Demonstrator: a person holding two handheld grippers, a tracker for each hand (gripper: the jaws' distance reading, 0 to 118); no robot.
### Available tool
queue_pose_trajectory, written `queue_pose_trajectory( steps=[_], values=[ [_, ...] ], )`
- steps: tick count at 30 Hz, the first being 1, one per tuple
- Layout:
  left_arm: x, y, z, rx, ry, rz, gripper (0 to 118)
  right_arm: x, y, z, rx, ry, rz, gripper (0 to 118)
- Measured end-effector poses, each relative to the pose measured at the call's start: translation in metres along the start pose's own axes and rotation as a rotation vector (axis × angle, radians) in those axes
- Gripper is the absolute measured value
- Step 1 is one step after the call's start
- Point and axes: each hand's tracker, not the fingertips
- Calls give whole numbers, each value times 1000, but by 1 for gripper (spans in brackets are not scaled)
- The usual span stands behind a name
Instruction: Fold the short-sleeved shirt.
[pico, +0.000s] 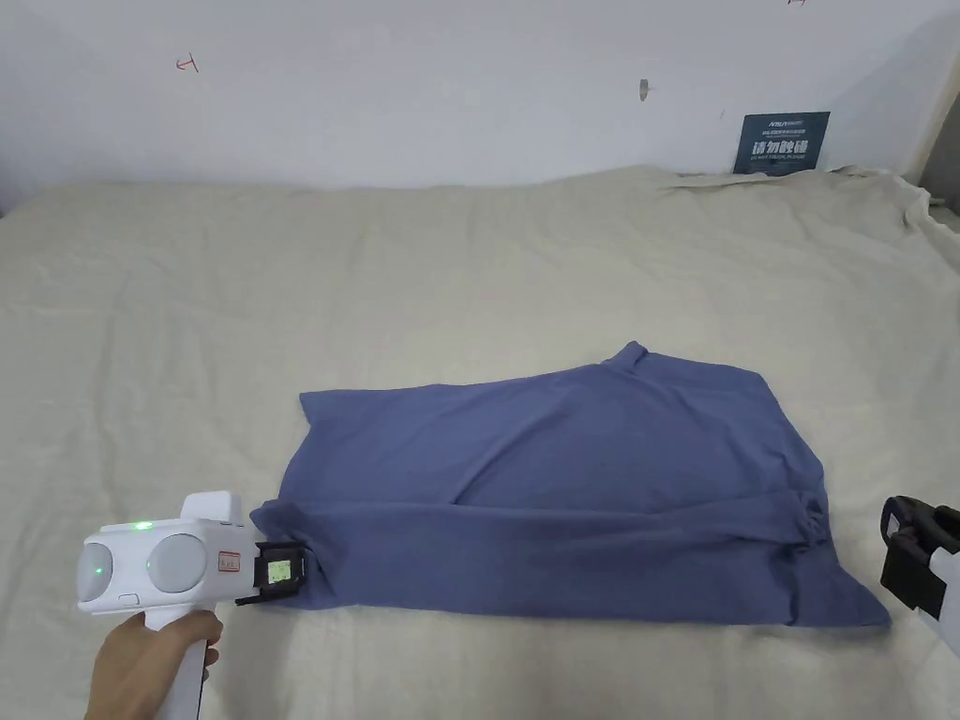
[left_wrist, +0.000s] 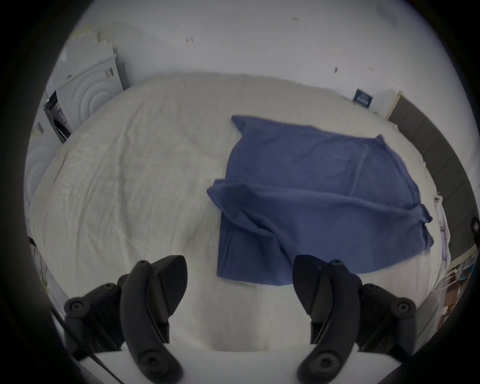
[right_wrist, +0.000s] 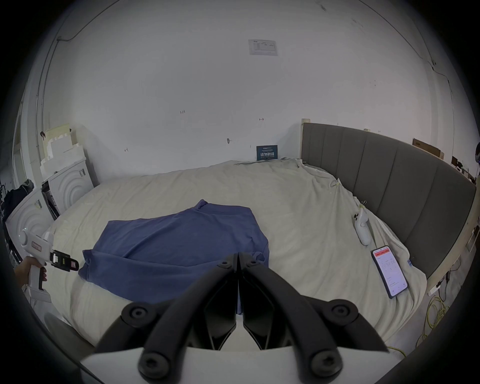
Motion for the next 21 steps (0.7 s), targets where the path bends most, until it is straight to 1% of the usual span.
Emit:
queue_pose_trajectory(
  steps=[3, 4, 5, 6, 7, 9, 10, 11, 12, 14, 18, 19, 20, 21],
  values=[
    [4, 2, -19, -51, 34, -15, 87, 1, -2, -6, -17, -6, 2, 0],
    [4, 0, -24, -53, 41, -14, 77, 2, -3, -8, -22, -7, 0, 0],
    [6, -1, -28, -63, 50, -15, 61, 2, -4, -11, -28, -9, -4, 0],
    [7, -2, -31, -76, 56, -17, 40, 3, -5, -12, -33, -9, -9, 0],
    [8, -3, -32, -79, 50, -25, 32, 3, -6, -14, -39, -11, -12, 0],
    [12, -8, -30, -84, 20, -38, 31, 5, -8, -17, -51, -12, -19, 0],
    [15, -8, -29, -73, 32, -50, 24, 6, -9, -19, -60, -13, -21, 0],
    [15, -7, -28, -75, 22, -62, 13, 7, -10, -22, -70, -14, -23, 0],
    [15, -8, -26, -70, -14, -52, 8, 8, -12, -25, -81, -15, -26, 0],
    [13, -5, -24, -72, -20, -42, 5, 13, -16, -34, -112, -19, -43, 0],
    [7, -2, -9, -26, -45, -40, 4, 25, -32, -64, -228, -38, -77, 1],
    [6, -1, -6, -17, -54, -35, 4, 28, -37, -72, -254, -49, -87, 5],
    [5, 0, -1, -12, -61, -31, 4, 31, -42, -81, -283, -51, -90, 16],
    [4, 1, 2, -5, -66, -28, 4, 33, -47, -91, -324, -53, -90, 35]
  ],
)
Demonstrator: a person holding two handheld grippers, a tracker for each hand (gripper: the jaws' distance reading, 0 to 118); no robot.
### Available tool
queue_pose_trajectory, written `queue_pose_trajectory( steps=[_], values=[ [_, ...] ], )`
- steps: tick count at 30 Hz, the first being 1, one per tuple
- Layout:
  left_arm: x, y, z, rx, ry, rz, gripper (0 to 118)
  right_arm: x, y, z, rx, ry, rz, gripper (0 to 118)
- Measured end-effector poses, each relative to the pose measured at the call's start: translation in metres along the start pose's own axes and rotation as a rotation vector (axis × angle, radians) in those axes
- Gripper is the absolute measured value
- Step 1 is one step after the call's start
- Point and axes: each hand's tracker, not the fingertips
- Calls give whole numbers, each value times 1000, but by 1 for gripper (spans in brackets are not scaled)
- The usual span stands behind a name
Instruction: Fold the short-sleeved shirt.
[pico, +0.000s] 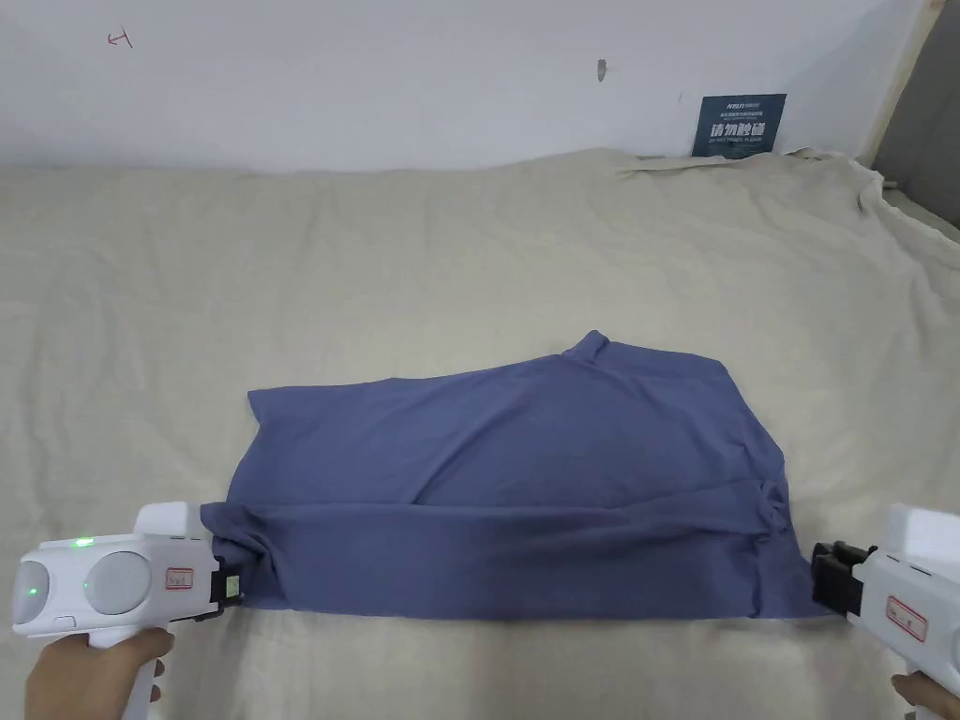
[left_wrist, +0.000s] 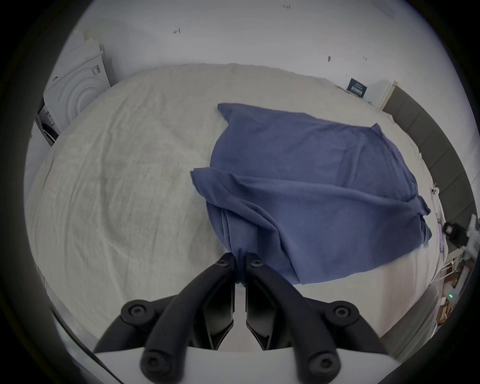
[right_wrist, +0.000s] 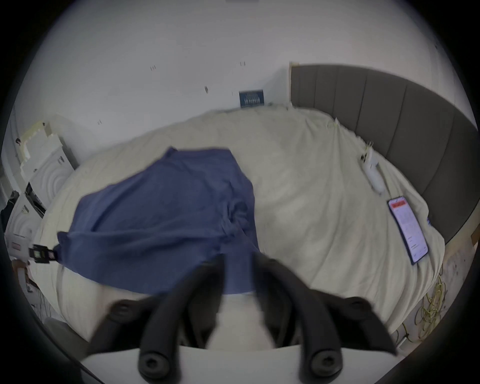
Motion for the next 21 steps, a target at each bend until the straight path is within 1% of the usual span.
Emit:
queue_pose_trajectory(
  steps=[1, 2, 3, 5, 7, 8, 9, 10, 11, 12, 13, 14, 15, 16, 17, 19, 20, 21],
  values=[
    [-1, 1, 3, 8, -5, 1, 4, 3, -1, -13, -40, 3, 11, 66],
    [-2, 2, 4, 11, -6, 1, 4, 5, -1, -24, -87, -4, 18, 81],
    [-2, 3, 5, 15, -8, 1, 4, 6, -3, -34, -110, 6, 6, 89],
    [-2, 4, 6, 21, -10, -1, 4, 3, -5, -45, -132, 0, -12, 91],
    [0, 3, 9, 25, -11, 0, 4, 1, -6, -57, -159, -13, -5, 90],
    [1, 3, 9, 24, -12, 1, 4, 0, -6, -62, -166, -15, -2, 86],
    [1, 3, 9, 23, -12, 0, 4, 0, -6, -65, -172, -18, 4, 80],
    [1, 2, 8, 21, -11, -2, 4, -1, -7, -67, -173, -16, 6, 56],
    [0, 2, 6, 20, -9, -2, 4, -3, -7, -68, -167, -15, 22, 25],
    [0, 1, 5, 18, -9, -2, 4, -4, -7, -67, -165, -12, 34, 1],
    [-1, 0, 5, 18, -8, 0, 4, -5, -7, -65, -168, -2, 34, 1],
    [-1, -1, 4, 16, -9, 4, 4, -7, -9, -63, -177, 59, 20, 1],
    [-2, -2, 3, 15, -10, 8, 4, -8, -9, -60, -178, 54, 17, 1],
    [-3, -3, 3, 16, -10, 10, 4, -10, -10, -56, -174, 40, 32, 0],
    [-5, -5, 3, 17, -9, 14, 4, -11, -11, -51, -132, 25, 56, 0],
    [-10, -6, 3, 18, -8, 21, 4, -7, -10, -40, -115, 35, 28, 0],
    [-13, -7, 4, 20, -9, 28, 4, -5, -9, -33, -102, 58, 4, 0],
    [-16, -8, 7, 23, -13, 38, 4, -3, -9, -25, -94, 64, 3, 0]
  ],
)
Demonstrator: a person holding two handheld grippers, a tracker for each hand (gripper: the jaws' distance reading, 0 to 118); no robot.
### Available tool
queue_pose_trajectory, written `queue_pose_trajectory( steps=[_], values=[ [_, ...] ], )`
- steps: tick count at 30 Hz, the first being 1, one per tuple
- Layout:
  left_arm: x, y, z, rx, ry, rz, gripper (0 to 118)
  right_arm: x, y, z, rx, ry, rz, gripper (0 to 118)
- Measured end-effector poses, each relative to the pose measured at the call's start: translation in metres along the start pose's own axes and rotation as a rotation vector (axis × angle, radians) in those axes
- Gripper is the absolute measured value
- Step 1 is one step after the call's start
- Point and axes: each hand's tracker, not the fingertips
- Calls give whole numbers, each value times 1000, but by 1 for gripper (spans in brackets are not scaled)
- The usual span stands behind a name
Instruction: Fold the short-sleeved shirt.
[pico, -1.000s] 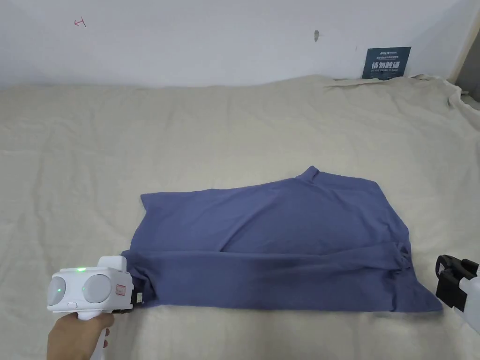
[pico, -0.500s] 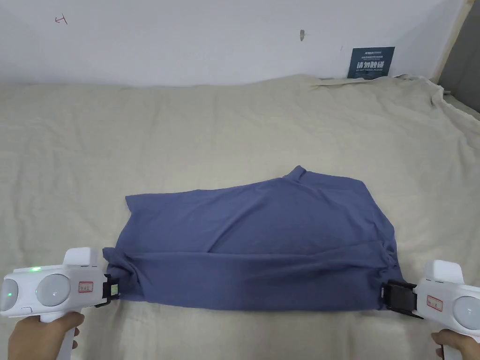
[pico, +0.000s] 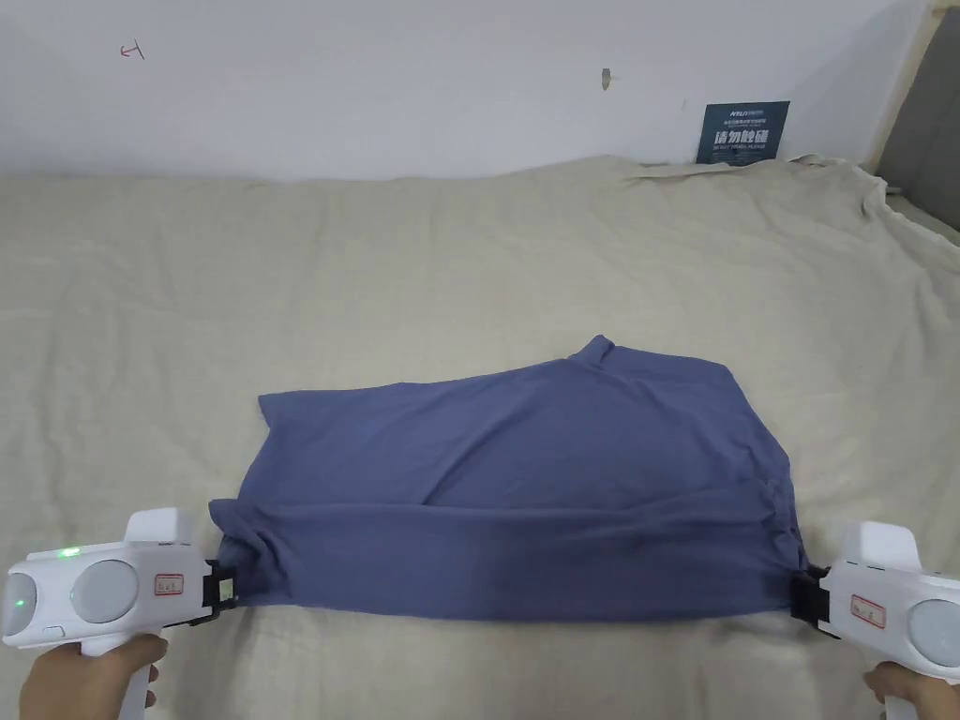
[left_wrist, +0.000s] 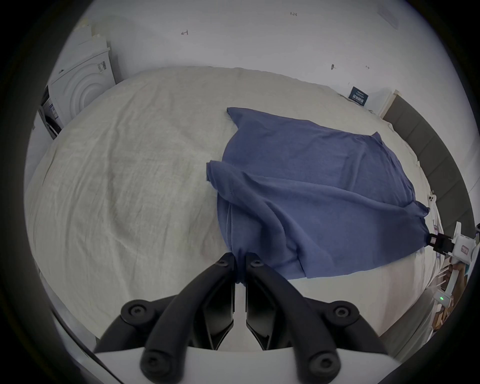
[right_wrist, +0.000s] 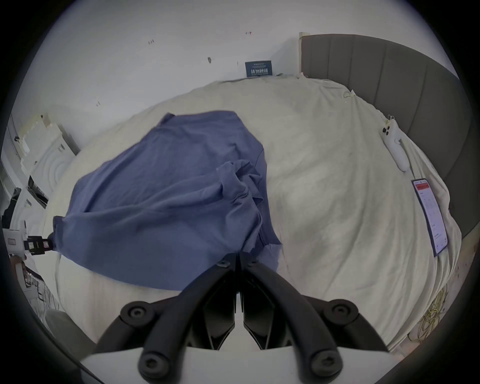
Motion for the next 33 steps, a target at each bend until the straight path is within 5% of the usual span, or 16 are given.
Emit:
queue_pose_trajectory(
  steps=[15, 30, 33],
  values=[
    [-35, -58, 57, 14, -12, 26, 4, 16, -50, 80, 36, 44, -30, 0],
    [-30, -112, 27, -67, 67, 22, 5, 17, -92, 38, -108, -38, -31, 1],
    [-23, -112, 29, -61, 90, -16, 22, 12, -90, 47, -97, -56, -3, 17]
  ],
)
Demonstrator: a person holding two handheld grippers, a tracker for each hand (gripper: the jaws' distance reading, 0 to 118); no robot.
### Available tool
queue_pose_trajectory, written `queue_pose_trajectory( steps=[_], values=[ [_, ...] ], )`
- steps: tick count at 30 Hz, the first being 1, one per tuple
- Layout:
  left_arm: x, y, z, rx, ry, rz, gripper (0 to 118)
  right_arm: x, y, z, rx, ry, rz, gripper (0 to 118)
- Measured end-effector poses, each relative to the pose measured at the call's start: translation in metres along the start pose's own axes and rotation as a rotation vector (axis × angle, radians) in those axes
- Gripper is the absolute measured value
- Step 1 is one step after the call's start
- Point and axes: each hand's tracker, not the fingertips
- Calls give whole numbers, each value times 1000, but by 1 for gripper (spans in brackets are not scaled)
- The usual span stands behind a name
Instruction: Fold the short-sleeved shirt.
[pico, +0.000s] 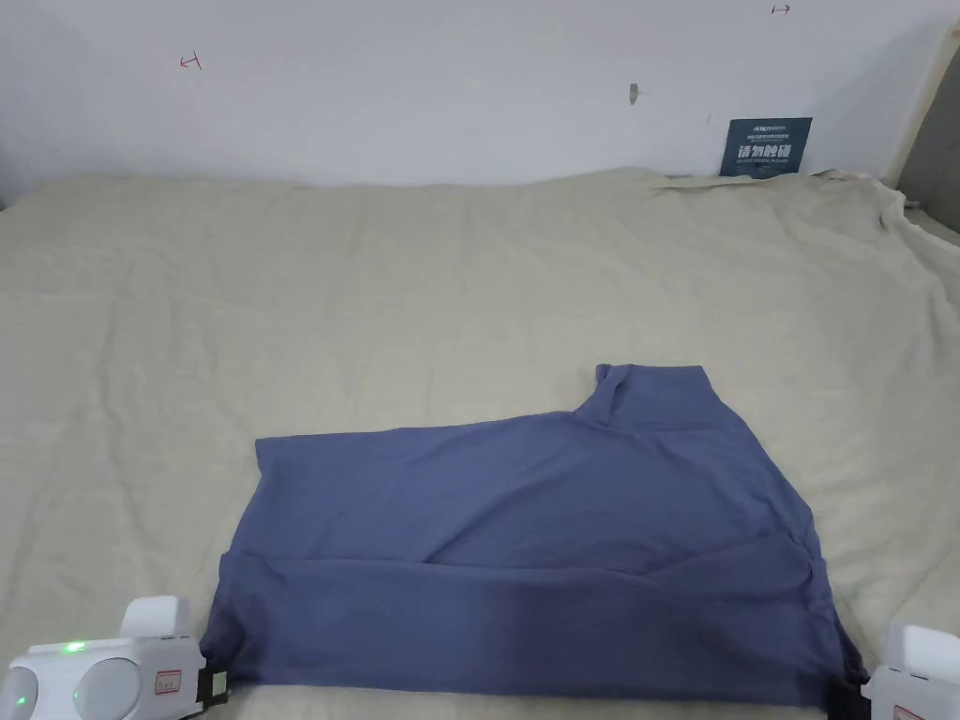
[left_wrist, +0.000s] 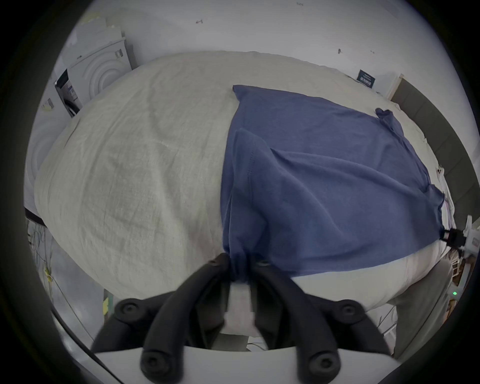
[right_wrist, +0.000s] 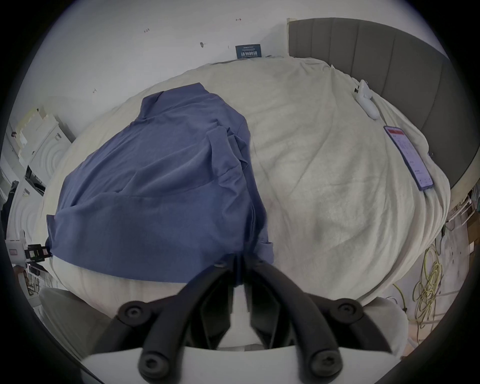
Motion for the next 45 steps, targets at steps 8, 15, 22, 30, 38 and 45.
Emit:
queue_pose_trajectory(
  steps=[8, 15, 22, 30, 38, 45],
  values=[
    [15, 11, 37, 103, 53, -38, 107, -14, 26, 49, 193, -39, 77, 98],
    [26, 43, 94, 289, 9, -16, 107, -38, 59, 106, 408, 1, 115, 97],
    [50, 81, 112, 442, 23, -107, 72, -62, 88, 127, 559, -12, 161, 62],
    [67, 142, 86, 471, -62, -122, 0, -82, 131, 113, 641, 12, 183, 0],
    [59, 211, 12, 342, -49, -91, 0, -93, 168, 76, 617, 25, 179, 0],
    [36, 262, -68, 99, -47, -20, 94, -94, 189, 39, 565, 16, 176, 0]
  ],
)
